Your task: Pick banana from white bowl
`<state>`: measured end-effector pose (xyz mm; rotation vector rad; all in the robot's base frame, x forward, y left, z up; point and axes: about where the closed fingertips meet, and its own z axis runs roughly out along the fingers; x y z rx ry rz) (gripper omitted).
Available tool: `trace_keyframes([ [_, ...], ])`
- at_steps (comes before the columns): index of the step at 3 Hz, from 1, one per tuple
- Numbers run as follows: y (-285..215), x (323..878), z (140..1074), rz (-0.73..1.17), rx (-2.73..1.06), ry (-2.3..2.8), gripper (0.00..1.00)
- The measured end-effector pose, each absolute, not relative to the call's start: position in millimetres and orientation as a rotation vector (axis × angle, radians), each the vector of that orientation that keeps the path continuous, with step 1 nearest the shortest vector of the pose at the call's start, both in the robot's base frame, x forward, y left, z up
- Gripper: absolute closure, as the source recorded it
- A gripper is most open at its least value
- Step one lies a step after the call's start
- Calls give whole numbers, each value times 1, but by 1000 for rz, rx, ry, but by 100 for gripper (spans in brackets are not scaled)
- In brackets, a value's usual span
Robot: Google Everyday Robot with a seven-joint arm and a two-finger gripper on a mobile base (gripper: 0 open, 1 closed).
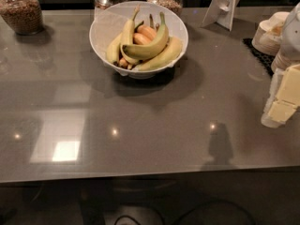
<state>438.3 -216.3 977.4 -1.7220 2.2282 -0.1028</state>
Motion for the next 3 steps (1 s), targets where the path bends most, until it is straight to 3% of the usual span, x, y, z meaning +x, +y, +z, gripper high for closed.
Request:
trace_keyframes([
  [2,-199,453,982,-97,-1726,2109,0],
  [3,-142,488,993,-43,-1749,1824,0],
])
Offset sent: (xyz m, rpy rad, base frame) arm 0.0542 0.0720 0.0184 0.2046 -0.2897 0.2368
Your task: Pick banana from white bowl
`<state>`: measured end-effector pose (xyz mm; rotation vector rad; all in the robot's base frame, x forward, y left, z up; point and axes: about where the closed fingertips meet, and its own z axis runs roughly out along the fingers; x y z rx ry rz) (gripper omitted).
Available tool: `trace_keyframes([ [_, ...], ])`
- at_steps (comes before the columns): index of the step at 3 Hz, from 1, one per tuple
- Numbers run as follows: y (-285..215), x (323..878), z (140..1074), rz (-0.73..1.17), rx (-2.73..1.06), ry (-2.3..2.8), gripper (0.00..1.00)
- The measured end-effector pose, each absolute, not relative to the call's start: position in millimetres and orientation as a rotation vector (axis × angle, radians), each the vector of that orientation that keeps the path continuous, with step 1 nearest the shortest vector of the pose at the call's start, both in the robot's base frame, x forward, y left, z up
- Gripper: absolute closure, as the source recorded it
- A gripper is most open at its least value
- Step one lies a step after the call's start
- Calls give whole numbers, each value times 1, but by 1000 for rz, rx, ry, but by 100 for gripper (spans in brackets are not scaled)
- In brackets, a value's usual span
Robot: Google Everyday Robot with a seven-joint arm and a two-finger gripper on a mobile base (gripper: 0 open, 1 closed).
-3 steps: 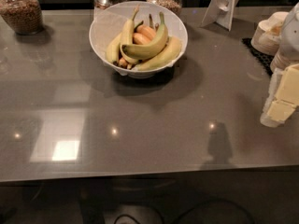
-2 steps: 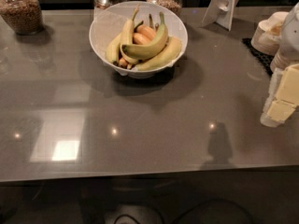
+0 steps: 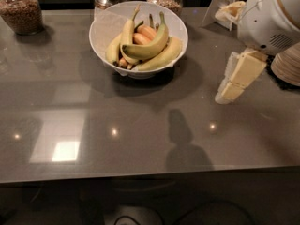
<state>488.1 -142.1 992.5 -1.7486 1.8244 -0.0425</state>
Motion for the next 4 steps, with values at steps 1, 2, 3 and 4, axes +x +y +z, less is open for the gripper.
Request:
trace_keyframes([
  [1,-80,533,1007,8,-1721,1586,0],
  [2,-23,571,1009,99,-1684,1441,0],
  [3,-23,571,1009,99,-1684,1441,0],
  [4,-22,575,996,78,-1694,1403,0],
])
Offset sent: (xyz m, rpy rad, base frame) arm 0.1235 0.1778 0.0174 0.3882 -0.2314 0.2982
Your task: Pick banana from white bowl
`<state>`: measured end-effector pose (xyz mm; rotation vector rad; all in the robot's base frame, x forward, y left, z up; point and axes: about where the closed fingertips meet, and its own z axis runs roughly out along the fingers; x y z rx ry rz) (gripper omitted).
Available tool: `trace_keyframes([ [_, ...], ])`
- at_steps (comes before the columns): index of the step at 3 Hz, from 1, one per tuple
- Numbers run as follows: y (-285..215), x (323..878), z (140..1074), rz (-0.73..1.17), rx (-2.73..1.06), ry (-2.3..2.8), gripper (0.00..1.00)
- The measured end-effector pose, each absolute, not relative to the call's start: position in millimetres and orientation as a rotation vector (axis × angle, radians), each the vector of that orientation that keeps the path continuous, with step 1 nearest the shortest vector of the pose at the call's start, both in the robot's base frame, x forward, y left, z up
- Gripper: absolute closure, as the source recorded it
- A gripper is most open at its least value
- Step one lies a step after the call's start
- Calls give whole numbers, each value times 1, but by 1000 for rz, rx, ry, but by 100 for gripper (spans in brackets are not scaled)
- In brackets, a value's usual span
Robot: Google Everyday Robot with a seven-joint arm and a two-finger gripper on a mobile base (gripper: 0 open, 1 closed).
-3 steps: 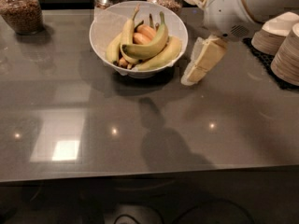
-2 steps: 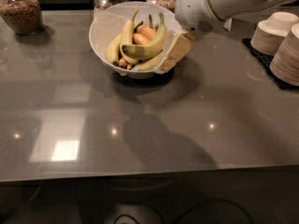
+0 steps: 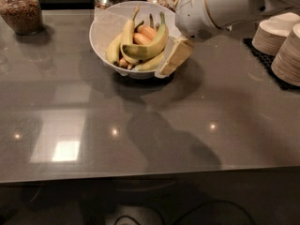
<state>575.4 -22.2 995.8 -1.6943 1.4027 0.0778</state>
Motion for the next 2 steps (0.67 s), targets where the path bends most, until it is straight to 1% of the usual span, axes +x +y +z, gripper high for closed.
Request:
trace_keyframes([
  [1,-15,587,977,68,-1681,1355,7],
  [2,-7,599,962,70,-1650,1321,25],
])
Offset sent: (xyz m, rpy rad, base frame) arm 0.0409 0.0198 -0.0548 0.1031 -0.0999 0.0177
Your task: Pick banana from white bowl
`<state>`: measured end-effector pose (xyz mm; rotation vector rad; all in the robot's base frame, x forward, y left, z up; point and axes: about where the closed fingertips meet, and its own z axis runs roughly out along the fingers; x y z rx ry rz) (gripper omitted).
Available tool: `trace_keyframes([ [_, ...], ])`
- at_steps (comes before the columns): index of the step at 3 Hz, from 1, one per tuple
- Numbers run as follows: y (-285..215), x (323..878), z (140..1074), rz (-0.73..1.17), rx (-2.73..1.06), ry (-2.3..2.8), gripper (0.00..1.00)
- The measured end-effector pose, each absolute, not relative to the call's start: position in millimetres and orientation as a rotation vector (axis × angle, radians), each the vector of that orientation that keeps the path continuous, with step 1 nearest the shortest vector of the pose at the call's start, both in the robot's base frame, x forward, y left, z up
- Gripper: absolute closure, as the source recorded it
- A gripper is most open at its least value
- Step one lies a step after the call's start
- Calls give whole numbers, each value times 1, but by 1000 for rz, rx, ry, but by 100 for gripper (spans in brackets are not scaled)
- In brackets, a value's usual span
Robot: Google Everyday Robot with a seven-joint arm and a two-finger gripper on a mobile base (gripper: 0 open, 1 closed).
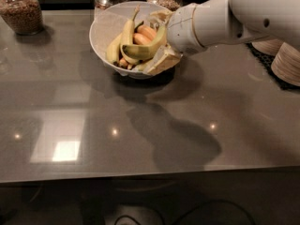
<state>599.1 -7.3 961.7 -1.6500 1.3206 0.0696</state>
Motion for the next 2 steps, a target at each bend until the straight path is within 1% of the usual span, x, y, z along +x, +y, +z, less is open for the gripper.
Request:
trace_keyframes([
  [1,0,612,952,68,-1622,1288,39],
  [2,8,625,942,78,-1602,1269,37],
])
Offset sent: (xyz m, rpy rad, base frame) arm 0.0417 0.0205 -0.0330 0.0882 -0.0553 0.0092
